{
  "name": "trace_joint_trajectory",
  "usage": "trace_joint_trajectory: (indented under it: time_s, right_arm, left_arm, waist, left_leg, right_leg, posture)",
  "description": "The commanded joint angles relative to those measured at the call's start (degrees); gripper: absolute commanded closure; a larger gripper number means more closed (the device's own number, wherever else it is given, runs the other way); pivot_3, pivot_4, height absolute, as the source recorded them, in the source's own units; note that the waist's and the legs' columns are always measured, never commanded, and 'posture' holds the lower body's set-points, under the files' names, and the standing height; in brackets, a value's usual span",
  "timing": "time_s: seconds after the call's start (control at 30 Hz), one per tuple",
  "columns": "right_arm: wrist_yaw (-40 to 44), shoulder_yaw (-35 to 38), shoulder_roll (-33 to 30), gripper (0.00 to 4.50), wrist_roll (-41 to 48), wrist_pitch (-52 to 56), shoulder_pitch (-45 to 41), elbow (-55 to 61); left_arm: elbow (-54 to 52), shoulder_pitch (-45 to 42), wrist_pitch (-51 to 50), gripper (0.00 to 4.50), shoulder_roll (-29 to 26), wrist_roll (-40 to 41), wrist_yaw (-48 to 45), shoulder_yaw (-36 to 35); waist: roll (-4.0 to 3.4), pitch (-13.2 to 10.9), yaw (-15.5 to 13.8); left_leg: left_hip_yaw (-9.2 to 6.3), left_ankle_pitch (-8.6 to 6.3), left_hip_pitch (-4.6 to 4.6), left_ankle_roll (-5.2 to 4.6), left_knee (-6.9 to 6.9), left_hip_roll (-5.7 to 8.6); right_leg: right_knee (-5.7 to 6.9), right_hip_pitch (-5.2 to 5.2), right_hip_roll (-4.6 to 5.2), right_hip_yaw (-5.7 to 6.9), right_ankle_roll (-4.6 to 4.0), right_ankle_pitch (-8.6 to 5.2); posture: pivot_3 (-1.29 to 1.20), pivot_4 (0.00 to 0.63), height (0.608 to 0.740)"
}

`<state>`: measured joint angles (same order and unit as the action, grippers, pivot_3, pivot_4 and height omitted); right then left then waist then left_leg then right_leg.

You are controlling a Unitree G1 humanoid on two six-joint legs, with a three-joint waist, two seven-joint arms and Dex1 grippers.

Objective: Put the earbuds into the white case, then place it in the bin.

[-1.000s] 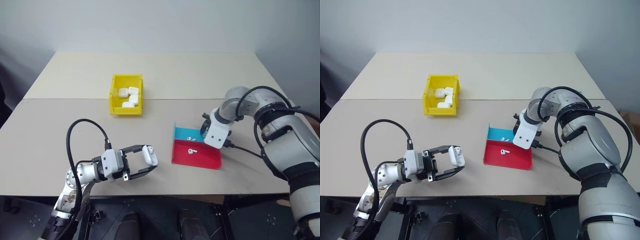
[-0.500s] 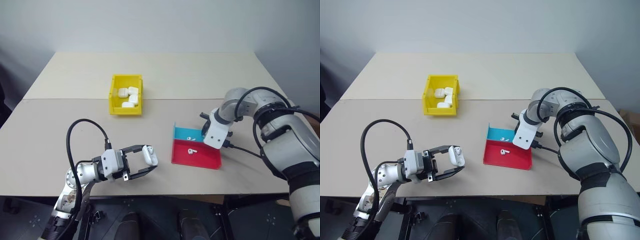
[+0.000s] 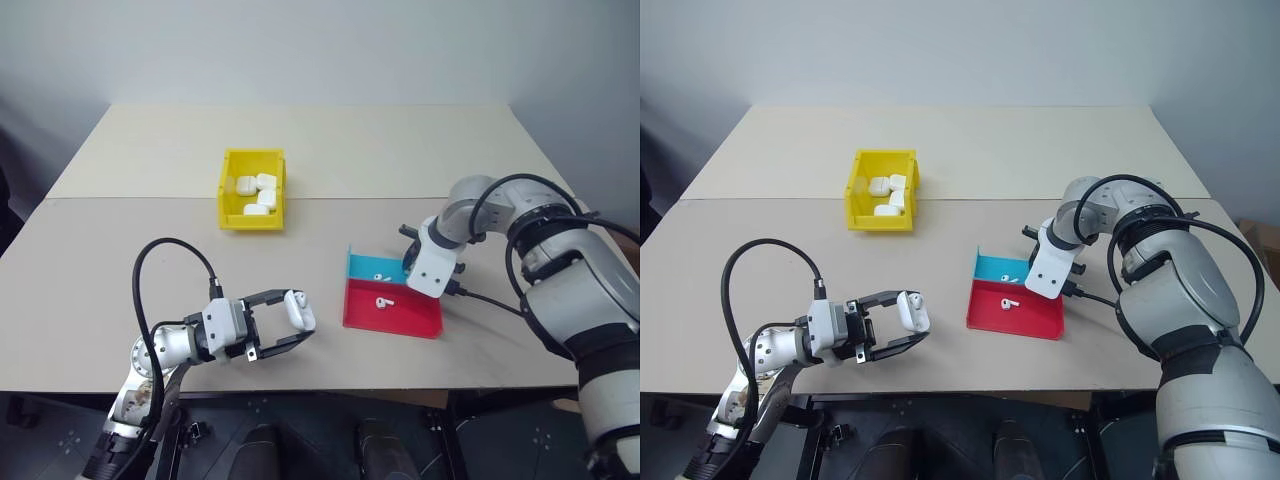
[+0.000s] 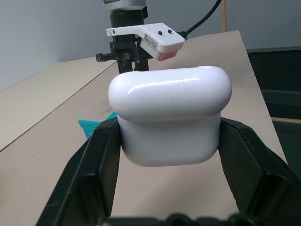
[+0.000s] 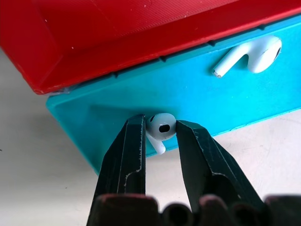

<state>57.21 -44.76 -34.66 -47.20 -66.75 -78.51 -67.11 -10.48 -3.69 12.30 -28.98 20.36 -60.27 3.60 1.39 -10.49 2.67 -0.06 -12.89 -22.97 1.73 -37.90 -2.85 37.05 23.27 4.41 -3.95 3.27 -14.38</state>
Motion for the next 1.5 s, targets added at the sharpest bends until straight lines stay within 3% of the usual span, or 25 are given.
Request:
trace_joint_trajectory:
  time_s: [0.03,0.43,0.5,0.6,0.8,0.93,1.03,1.13,1.3,1.5]
  right_arm:
    - [0.0,0.2,-0.3,3.24,0.3,-0.4,-1.9,0.0]
    - [4.4,2.0,-1.2,3.24,4.6,0.8,-1.1,0.3]
    - [3.9,1.9,-1.2,3.6,4.2,1.5,-1.0,0.5]
    - [5.8,3.3,-1.0,3.6,6.8,1.6,-0.8,0.3]
    - [13.0,8.6,-1.7,3.6,17.0,4.1,0.6,2.0]
    - [21.6,14.6,-4.2,3.6,29.6,9.6,3.8,8.5]
    - [29.2,23.7,-7.7,3.6,47.1,31.0,10.5,25.4]
    - [27.2,33.0,-12.5,3.6,62.1,57.4,19.6,47.1]
    - [10.6,49.5,-17.3,3.6,82.8,89.5,35.5,76.2]
    - [-13.6,65.0,-12.9,3.6,106.3,106.6,46.6,96.3]
  left_arm:
    - [-2.2,0.0,1.0,1.69,-0.2,0.5,0.2,-0.1]
    - [-1.2,-1.0,1.3,1.69,0.3,0.6,0.0,0.2]
    - [-1.0,-1.3,1.2,1.69,0.4,0.5,0.0,0.3]
    - [-1.1,-1.2,1.2,1.69,0.3,0.6,0.0,0.2]
    - [-1.7,-0.6,1.2,1.69,0.2,0.8,0.1,-0.1]
    - [-1.7,-1.5,0.9,1.69,0.6,1.6,0.3,-0.4]
    - [-1.3,-4.5,-0.3,1.69,1.7,3.3,0.9,-0.9]
    - [-0.1,-9.0,-1.9,1.69,3.3,5.6,1.2,-1.5]
    - [4.7,-17.3,-2.6,1.69,6.6,7.5,-0.7,-0.3]
    - [11.1,-25.2,-2.3,1.69,11.7,8.5,-5.0,2.2]
  waist:
    - [0.0,0.0,0.0]
    - [-0.01,0.0,0.0]
    - [-0.01,0.0,0.0]
    - [-0.01,0.0,0.0]
    - [-0.02,0.0,0.0]
    - [-0.03,0.0,-0.3]
    - [-0.04,0.0,-0.6]
    - [-0.05,0.0,-1.6]
    - [-0.02,0.0,-2.2]
    - [0.01,0.0,-1.7]
  left_leg:
    - [0.0,0.0,0.0,0.0,0.0,0.0]
    - [0.0,0.0,-0.01,0.0,0.0,0.0]
    - [0.0,0.0,-0.01,0.0,0.0,0.0]
    - [0.0,0.0,0.0,0.0,0.0,0.0]
    - [0.0,0.0,-0.01,0.0,0.0,0.0]
    - [-0.01,0.0,-0.03,0.0,0.0,0.0]
    - [-0.03,0.0,-0.04,0.0,0.0,0.0]
    - [-0.09,0.0,-0.1,0.0,-0.01,0.0]
    - [-0.14,0.0,-0.18,0.0,-0.02,0.02]
    - [-0.13,0.0,-0.16,0.0,-0.08,0.04]
  right_leg:
    - [0.0,0.0,0.0,0.0,0.0,0.0]
    - [0.0,0.0,0.0,0.0,0.0,0.0]
    - [0.0,0.0,0.0,0.0,0.0,0.0]
    - [0.0,0.0,0.0,0.0,0.0,0.0]
    - [0.0,0.0,0.0,0.0,0.0,0.0]
    - [-0.02,-0.01,0.01,0.01,0.0,0.0]
    - [-0.02,-0.04,0.02,0.02,0.0,0.0]
    - [0.0,-0.03,0.02,0.06,0.0,0.01]
    - [-0.08,-0.06,0.03,0.12,0.01,0.01]
    - [-0.07,-0.1,-0.02,0.08,0.03,0.0]
  posture:
    - [0.0,0.15,0.74]
    - [0.0,0.15,0.74]
    - [0.0,0.15,0.74]
    - [0.0,0.15,0.74]
    - [0.0,0.15,0.74]
    - [0.0,0.15,0.74]
    - [0.0,0.15,0.74]
    - [0.0,0.15,0.74]
    - [0.0,0.15,0.74]
    - [0.0,0.15,0.74]
